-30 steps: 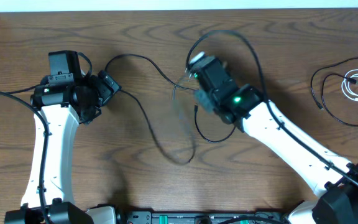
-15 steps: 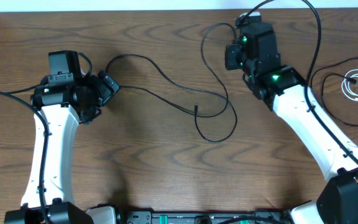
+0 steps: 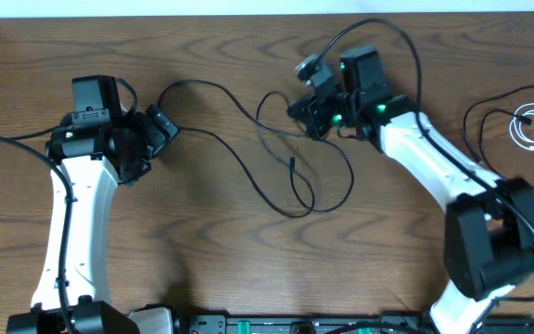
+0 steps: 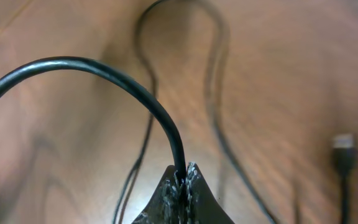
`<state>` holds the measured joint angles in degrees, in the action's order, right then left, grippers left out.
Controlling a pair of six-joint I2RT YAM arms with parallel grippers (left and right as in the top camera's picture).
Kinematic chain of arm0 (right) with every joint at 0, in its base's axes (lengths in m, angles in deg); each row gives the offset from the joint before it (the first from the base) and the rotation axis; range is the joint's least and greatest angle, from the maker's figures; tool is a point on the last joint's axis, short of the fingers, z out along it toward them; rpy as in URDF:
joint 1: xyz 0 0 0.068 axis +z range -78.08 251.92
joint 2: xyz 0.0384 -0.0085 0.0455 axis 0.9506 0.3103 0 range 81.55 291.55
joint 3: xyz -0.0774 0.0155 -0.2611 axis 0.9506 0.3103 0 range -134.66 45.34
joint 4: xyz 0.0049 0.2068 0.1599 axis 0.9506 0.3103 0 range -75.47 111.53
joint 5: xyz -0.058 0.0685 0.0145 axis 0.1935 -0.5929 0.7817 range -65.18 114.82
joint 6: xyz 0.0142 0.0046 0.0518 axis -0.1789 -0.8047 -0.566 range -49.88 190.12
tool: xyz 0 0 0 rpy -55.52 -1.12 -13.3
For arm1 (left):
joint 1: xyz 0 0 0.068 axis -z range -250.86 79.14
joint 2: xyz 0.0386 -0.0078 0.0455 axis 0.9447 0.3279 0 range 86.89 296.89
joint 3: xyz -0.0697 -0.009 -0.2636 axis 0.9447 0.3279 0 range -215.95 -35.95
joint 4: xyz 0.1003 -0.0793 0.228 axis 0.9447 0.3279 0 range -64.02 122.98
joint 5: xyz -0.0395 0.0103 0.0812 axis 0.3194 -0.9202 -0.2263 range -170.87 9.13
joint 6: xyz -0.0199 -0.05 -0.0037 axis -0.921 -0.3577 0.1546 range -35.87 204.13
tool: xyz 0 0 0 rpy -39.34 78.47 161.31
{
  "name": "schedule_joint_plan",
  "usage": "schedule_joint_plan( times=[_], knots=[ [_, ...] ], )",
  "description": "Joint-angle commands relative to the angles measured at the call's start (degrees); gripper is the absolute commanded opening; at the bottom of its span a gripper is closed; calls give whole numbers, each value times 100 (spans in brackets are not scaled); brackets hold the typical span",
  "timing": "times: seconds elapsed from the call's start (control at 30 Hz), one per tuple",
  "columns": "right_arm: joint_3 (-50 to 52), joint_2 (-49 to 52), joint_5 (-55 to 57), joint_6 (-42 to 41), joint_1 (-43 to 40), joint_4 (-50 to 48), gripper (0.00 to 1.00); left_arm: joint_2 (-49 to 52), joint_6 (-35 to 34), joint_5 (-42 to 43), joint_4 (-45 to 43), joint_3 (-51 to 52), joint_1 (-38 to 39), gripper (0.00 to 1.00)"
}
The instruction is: Untangle cables
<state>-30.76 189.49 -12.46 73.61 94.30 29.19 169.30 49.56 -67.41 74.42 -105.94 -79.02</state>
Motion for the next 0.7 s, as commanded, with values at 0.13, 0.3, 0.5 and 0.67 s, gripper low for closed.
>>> schedule_joint_plan(
  times=[0.13, 0.3, 0.5, 0.67],
  knots=[
    [-61, 391, -745, 435, 138, 59, 1, 22, -22, 4, 20, -31, -17, 98],
    [-59, 581, -603, 560, 179, 103, 8, 22, -22, 4, 17, -31, -17, 98],
    [-57, 752, -232, 560, 345, 20, 9, 22, -24, 4, 17, -31, -17, 98],
    [-57, 756, 804, 501, 577, -138, 9, 22, -24, 4, 17, -31, -17, 98]
  ],
)
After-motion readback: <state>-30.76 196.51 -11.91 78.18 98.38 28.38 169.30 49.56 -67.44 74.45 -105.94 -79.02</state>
